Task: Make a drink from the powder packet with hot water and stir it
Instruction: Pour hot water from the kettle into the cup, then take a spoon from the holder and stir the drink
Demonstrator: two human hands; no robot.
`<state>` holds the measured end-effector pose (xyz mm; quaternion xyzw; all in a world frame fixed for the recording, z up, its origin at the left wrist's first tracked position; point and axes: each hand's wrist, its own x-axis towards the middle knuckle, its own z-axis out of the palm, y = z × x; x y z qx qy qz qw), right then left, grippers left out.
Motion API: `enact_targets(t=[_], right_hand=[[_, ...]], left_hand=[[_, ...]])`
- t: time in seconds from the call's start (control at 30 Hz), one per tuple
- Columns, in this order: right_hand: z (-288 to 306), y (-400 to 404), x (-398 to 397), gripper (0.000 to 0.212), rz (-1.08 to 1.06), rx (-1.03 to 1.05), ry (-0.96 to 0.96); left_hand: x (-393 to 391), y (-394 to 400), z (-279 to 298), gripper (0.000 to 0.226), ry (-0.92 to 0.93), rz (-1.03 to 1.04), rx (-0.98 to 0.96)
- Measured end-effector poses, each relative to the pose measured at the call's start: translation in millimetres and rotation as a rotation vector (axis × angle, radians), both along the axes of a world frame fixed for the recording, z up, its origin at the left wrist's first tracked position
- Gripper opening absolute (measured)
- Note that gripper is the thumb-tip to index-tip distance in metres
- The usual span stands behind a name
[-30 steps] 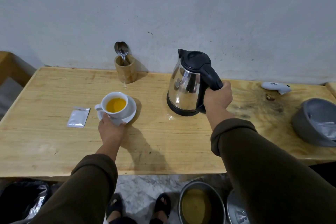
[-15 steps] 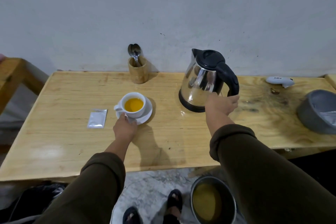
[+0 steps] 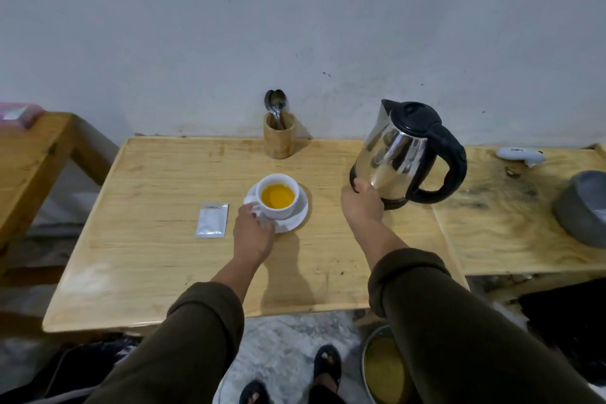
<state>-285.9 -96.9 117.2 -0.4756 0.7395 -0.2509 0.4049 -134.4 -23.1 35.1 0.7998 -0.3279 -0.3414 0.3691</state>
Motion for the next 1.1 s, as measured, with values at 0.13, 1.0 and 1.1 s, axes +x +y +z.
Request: enact_targets(t=[0.13,1.0,1.1], right_hand=[[-11.5,-3.1,22.1,0.046,0.211,0.092,0.040],[-24.4,-160.0,133.4,0.033,0.532,-0.158,0.252],[-31.3,-173.0,140.0,0.030,0.463,-0.134,0.252]], left_hand=[[7.2,0.3,2.9,0.056,-0.092,0.015,-0.051],[27.4,-18.7,-41.3,0.112,-0.143,-0.110,0.010],[29.3,-19.1,-41.4,0.112,-0.180,-0.126,0.029]])
